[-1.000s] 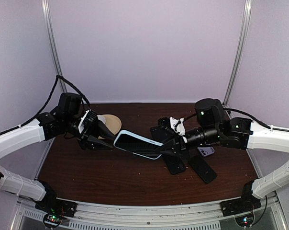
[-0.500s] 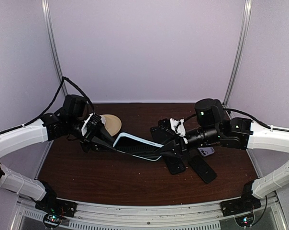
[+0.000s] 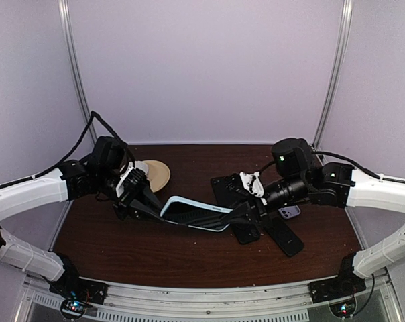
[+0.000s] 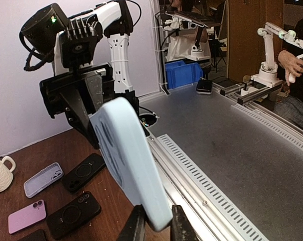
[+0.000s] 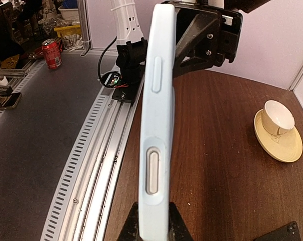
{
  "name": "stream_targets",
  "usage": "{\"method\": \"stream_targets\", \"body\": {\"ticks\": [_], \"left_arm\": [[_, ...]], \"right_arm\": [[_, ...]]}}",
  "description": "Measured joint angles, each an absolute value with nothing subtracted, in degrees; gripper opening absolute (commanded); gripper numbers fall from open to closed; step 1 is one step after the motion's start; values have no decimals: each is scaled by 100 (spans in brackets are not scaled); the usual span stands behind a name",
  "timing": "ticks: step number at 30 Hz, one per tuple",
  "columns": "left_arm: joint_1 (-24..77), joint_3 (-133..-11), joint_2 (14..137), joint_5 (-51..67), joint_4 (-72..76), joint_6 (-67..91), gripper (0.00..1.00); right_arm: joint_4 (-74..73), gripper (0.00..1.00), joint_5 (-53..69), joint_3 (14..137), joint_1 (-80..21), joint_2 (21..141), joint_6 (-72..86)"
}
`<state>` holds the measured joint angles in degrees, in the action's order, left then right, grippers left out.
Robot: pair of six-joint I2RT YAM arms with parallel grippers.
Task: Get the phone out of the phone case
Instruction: Remove the phone from the bottom left corner of the phone case.
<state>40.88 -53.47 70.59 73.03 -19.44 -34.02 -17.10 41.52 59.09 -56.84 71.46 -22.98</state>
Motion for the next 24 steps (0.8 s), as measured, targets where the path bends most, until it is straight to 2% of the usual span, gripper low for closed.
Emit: {"method": "stream_targets", "body": {"ticks": [13, 24], "left_arm": [[4493, -5347, 7059, 7264, -2349, -3769, 3], [4923, -5347, 7048, 7175, -3026, -4167, 0]], "right_arm": [[-1955, 0, 4788, 5911, -5642, 7282, -2733], [-2810, 0, 5599, 6479, -5594, 7896, -3085]]}}
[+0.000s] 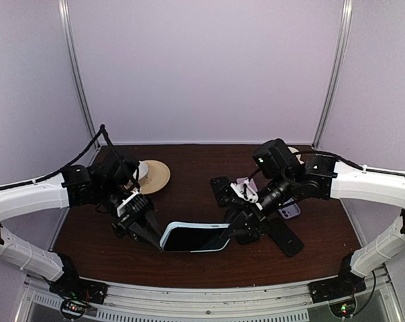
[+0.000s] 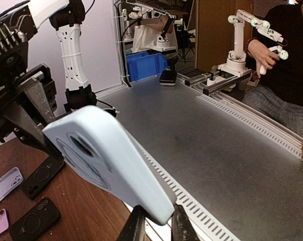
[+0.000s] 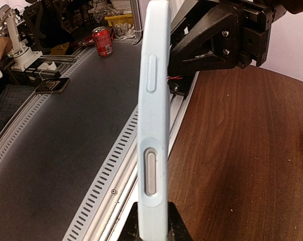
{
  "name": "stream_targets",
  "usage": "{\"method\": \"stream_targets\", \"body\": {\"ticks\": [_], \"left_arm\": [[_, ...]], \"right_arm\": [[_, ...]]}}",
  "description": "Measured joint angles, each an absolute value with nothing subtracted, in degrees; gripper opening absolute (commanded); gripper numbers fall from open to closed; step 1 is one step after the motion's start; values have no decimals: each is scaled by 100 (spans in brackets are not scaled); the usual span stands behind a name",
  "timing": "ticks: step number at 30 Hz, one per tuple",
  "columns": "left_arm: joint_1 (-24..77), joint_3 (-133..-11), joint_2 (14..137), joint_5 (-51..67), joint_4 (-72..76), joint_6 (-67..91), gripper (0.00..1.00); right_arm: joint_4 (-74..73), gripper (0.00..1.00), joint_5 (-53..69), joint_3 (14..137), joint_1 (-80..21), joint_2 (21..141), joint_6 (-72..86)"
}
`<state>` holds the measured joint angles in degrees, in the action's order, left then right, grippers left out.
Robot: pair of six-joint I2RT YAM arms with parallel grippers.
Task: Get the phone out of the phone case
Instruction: Remove the phone from the bottom left corner of the phone case.
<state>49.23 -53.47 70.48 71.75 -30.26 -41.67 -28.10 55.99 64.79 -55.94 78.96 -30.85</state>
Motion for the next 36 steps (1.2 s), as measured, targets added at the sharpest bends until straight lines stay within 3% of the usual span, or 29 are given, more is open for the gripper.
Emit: {"method": "stream_targets", "body": {"ticks": [8, 12, 15, 25, 36], "left_arm": [[5054, -5347, 7030, 7153, -3210, -4372, 1], [5074, -5341, 6980, 6982, -3308, -4517, 44], [5113, -5332, 6965, 6775, -3159, -4630, 58], [5074, -5325, 6587, 5961, -3096, -4958, 57], [4770, -5325, 6377, 5909, -3092, -5030, 52]], "right_arm": [[-3033, 0, 5953, 6650, -5594, 8136, -3223], [-3107, 0, 5981, 6711, -5592, 8211, -3234], [-2976, 0, 5830, 6740, -5601, 8237, -3262], [-2923, 0, 5017, 6578, -5520, 7769, -3424], [-3411, 0, 3645, 6486, -5568, 7360, -4075]]}}
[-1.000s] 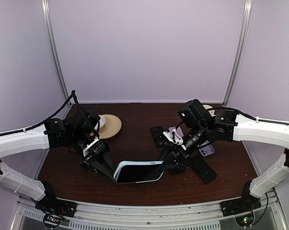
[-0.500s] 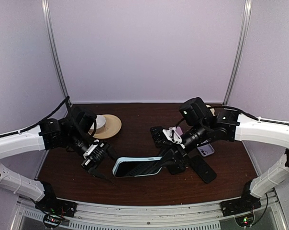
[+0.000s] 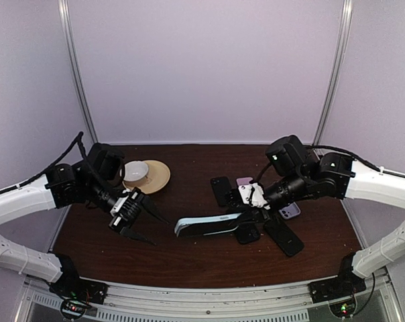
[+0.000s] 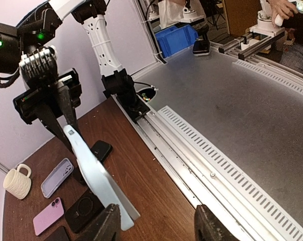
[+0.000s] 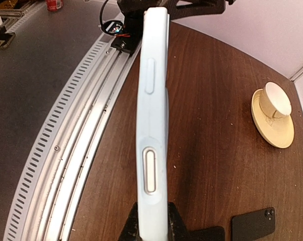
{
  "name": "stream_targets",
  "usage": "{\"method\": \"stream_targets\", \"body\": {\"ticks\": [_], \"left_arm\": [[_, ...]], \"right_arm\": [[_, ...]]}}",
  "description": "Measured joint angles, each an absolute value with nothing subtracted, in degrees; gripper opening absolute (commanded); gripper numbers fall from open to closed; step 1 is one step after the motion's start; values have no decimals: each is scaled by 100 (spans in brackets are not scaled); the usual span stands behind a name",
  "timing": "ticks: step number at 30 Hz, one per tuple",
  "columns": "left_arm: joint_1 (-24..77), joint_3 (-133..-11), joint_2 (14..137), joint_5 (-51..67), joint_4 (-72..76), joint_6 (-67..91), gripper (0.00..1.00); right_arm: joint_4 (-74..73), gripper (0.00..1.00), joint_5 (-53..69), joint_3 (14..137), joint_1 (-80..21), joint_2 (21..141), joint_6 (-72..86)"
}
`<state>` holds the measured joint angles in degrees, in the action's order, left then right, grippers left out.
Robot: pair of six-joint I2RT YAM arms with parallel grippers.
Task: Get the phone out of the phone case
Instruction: Remove the phone from the bottom left corner of the phone case, then remove the top left corner of the phone from the phone case.
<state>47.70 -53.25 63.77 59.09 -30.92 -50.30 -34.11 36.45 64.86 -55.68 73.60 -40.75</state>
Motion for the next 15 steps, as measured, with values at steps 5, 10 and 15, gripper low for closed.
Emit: {"method": "stream_targets", "body": {"ticks": [5, 10, 15], "left_arm": [[4770, -5325, 6558, 6088, -3087, -5011, 44], [4825, -5321, 6768, 6176, -2877, -4888, 44], [4978, -5301, 6849, 6219, -2648, -4731, 44]], "right_arm": [[-3583, 0, 3282, 6486, -5760, 7360, -4421], [-3677, 0, 3181, 6506, -5927, 7369, -4628], [-3677, 0, 3109, 6639, -6062, 7496, -4742]]}}
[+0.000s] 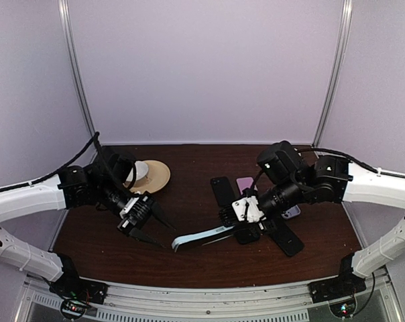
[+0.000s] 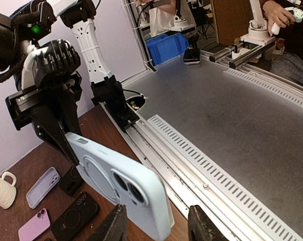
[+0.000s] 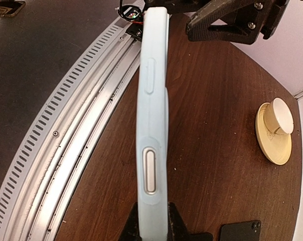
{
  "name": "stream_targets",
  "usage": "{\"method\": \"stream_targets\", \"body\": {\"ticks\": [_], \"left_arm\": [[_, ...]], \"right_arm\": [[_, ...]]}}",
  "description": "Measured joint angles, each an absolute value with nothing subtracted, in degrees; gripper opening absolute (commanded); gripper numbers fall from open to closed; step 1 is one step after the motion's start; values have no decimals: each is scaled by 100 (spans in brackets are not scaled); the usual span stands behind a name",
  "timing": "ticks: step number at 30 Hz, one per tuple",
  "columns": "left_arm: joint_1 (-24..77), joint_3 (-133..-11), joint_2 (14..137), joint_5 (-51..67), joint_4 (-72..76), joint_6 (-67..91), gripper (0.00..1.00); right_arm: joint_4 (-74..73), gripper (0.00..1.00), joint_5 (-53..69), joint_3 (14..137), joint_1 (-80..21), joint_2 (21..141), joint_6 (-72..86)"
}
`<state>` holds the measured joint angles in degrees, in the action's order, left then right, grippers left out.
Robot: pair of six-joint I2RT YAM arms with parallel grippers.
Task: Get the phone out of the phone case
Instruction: Remove the top left corner of the phone from the phone case.
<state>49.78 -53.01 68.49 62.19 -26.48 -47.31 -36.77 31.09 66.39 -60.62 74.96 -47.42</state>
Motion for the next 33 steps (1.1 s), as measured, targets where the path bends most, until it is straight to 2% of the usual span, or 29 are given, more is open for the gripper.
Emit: {"method": "stream_targets", "body": {"ticks": [10, 25, 33], "left_arm": [[5087, -5288, 6923, 6294, -2534, -4609, 43], [5166, -5249, 7046, 6333, -2615, -4567, 26], [5251, -5201, 7052, 6425, -2904, -4565, 25]], "right_arm": [[-3568, 0, 2987, 6740, -6152, 7684, -4829], [-3522, 0, 2827, 6840, -6388, 7797, -4932], [-3603, 0, 2488, 6849, -6783, 7797, -4958]]}}
